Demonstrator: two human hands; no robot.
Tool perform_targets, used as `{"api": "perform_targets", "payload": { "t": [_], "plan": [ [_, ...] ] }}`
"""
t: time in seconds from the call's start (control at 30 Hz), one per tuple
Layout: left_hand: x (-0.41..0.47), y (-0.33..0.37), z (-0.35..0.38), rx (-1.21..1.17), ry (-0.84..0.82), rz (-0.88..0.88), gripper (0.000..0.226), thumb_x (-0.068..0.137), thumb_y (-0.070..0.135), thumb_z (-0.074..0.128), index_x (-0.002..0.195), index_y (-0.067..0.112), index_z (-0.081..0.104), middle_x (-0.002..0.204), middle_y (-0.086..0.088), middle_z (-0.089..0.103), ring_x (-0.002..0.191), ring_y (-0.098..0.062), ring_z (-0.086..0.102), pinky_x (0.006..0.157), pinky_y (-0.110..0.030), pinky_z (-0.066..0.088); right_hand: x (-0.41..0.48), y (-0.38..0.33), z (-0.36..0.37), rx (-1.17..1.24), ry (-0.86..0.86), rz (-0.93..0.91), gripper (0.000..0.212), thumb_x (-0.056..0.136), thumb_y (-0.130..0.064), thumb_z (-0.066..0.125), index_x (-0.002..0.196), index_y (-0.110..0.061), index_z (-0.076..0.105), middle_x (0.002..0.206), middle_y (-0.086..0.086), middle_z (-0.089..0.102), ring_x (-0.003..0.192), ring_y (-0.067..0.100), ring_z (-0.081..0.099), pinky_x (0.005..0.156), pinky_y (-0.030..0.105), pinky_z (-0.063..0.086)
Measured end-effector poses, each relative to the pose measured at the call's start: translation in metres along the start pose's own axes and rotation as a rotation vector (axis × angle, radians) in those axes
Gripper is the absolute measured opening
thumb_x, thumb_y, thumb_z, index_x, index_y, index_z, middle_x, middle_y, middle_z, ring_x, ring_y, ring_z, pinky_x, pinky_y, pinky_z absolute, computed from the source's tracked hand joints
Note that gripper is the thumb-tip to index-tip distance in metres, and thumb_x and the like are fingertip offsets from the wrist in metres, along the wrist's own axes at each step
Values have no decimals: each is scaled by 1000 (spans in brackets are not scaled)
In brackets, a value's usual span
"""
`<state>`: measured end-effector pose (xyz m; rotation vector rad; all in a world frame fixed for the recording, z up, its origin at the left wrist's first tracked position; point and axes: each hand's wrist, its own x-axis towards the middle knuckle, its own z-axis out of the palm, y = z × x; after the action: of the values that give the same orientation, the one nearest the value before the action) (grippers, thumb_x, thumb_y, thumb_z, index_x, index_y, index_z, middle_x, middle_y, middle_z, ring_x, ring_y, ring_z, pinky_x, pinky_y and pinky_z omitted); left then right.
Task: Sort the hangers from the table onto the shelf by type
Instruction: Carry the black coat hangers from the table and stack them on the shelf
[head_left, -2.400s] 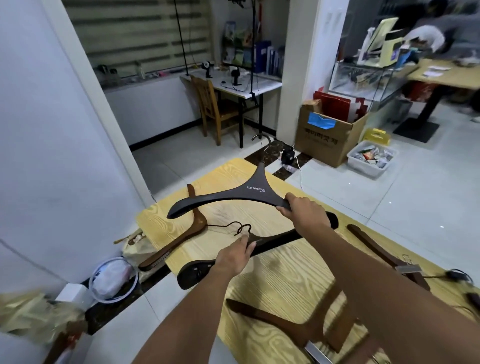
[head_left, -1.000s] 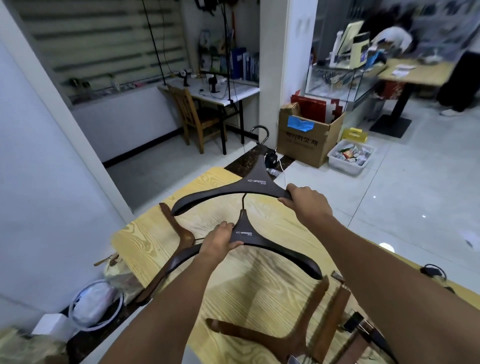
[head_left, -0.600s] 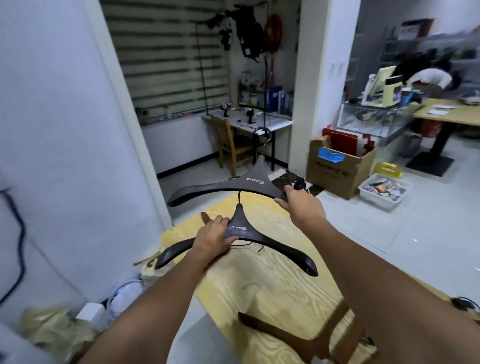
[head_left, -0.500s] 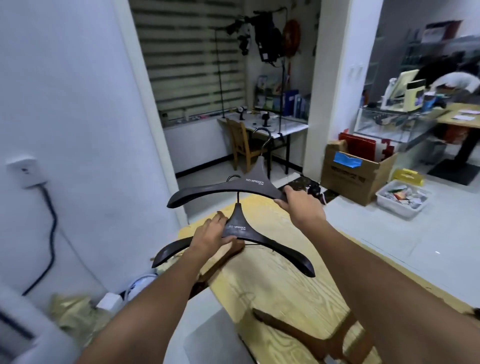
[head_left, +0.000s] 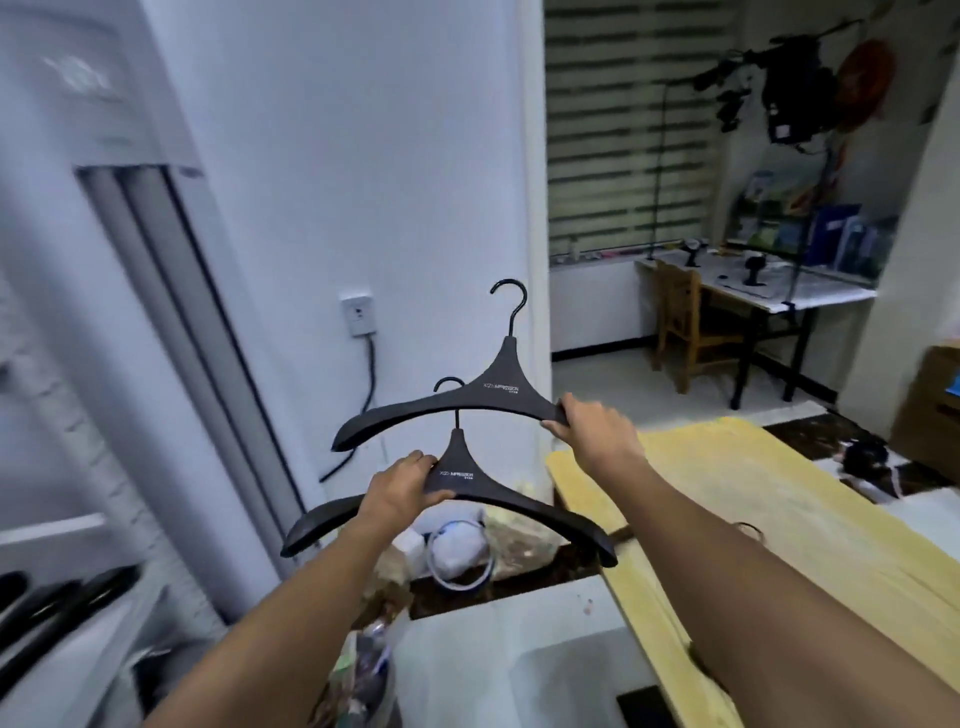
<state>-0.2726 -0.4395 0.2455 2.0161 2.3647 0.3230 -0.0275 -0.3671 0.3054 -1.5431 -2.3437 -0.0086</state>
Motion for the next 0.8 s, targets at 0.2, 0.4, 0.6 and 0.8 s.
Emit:
{"api": "perform_targets", "payload": {
  "t": [0.2, 0.4, 0.6, 0.8],
  "plan": [
    [-51, -65, -26, 22, 36, -186, 53, 86, 51, 58, 126, 17, 51, 120, -1, 55, 113, -20, 56, 84, -33, 46, 18, -84, 20, 79, -32, -208, 39, 98, -47, 41, 112, -11, 49, 104, 12, 64, 96, 34, 61, 67, 35, 38],
    [-125, -121, -44, 21, 77, -426, 53, 84, 52, 60, 126, 20, 52, 122, 0, 57, 115, -20, 55, 89, -33, 45, 21, -164, 40, 161, -70, -414, 38, 98, -47, 41, 109, -12, 51, 101, 11, 65, 93, 33, 61, 66, 33, 37],
    [-204, -149, -54, 25, 109, -654, 54, 80, 53, 65, 123, 22, 55, 122, 3, 62, 114, -18, 57, 91, -31, 45, 3, -221, 57, 219, -121, -613, 41, 97, -48, 42, 110, -11, 52, 101, 13, 65, 95, 34, 61, 69, 35, 41],
    [-289, -150, -52, 22, 148, -849, 55, 79, 52, 66, 124, 22, 54, 123, 3, 60, 114, -17, 56, 91, -29, 43, -30, -269, 70, 257, -190, -807, 41, 97, -48, 43, 108, -9, 53, 100, 14, 65, 95, 34, 62, 65, 34, 39]
  ]
}}
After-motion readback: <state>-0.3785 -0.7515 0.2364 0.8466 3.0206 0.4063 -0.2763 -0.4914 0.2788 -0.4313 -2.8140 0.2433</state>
